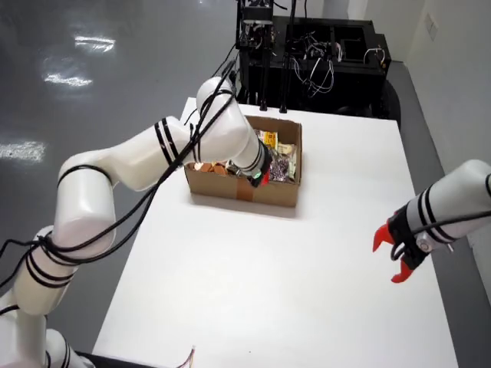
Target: Grasp a snack and put it in the bin.
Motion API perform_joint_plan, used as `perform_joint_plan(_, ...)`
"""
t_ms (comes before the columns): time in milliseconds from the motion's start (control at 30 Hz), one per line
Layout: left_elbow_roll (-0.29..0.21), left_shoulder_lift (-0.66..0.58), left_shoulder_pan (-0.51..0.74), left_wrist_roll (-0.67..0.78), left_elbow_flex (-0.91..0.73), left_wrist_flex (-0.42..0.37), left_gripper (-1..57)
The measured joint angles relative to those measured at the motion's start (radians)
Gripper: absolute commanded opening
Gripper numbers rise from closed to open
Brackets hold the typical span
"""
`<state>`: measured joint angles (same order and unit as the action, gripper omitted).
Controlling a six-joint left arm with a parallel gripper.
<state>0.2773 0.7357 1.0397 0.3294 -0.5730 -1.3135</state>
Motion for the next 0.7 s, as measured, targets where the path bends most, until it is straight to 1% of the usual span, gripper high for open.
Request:
perform_joint_plan(133, -0.067, -0.016, 0.039, -0.074, -0.031, 0.002, -0.1)
perform_joint_plan(200, -0.092, -0.024, 0.057, -0.112, -0.046, 0.002, -0.2)
perform_joint_plan(400, -0.135, -0.039, 0.101, -0.196, -0.073, 0.003, -0.4)
perform_joint_plan(567, -0.171, -0.043, 0.109, -0.224, -0.081, 0.003, -0.4)
perform_joint_plan(700, -0.188, -0.044, 0.111, -0.233, -0.084, 0.004, -0.4)
